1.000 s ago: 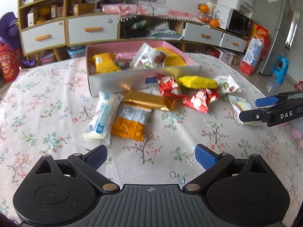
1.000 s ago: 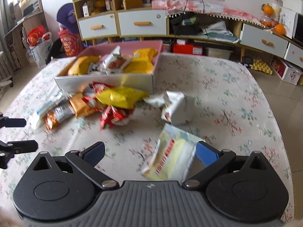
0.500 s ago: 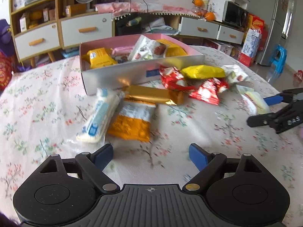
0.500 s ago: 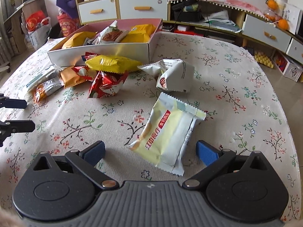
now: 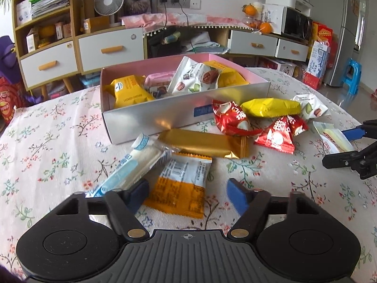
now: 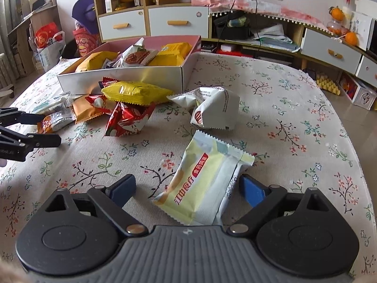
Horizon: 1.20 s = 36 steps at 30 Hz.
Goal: Organize snacks
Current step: 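Grasp the pale yellow cake packet with the right tool while the left grasps the orange bar packet, then carry the cake and orange bar packets into the box and open both tools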
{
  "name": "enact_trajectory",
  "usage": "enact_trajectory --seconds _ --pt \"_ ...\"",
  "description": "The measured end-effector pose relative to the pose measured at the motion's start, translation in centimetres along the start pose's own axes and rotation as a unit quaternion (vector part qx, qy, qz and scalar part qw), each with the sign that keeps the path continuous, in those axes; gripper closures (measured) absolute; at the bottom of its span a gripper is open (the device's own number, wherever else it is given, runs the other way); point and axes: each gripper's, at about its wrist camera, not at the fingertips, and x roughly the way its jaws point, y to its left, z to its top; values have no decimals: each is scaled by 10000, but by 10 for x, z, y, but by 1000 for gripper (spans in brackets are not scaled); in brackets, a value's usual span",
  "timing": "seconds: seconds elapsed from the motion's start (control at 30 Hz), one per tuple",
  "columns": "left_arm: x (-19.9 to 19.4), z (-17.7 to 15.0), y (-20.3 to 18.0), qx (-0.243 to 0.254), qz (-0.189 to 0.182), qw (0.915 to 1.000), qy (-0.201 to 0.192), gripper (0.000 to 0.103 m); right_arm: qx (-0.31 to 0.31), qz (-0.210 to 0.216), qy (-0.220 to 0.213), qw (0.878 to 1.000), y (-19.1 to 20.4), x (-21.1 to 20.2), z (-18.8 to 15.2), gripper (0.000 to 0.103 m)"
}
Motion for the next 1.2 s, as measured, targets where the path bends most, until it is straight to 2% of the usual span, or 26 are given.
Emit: enact_trajectory --seconds 0.13,0.2,0.47,0.77,1.2 --pt "0 3 -3 72 26 10000 32 57 50 -24 -31 10000 -2 -1 3 25" --pt "-1 3 -5 77 52 9999 54 61 74 -27 -38 10000 -3 -1 4 31" --pt "-5 4 -13 12 154 9996 215 65 -5 -2 -28 10000 -2 -3 6 57" --pt "-14 6 -20 -114 185 9989 427 65 -47 119 104 9999 4 -5 9 60" --pt "-32 19 -27 -338 118 9987 364 66 -211 464 93 9987 31 -18 19 60"
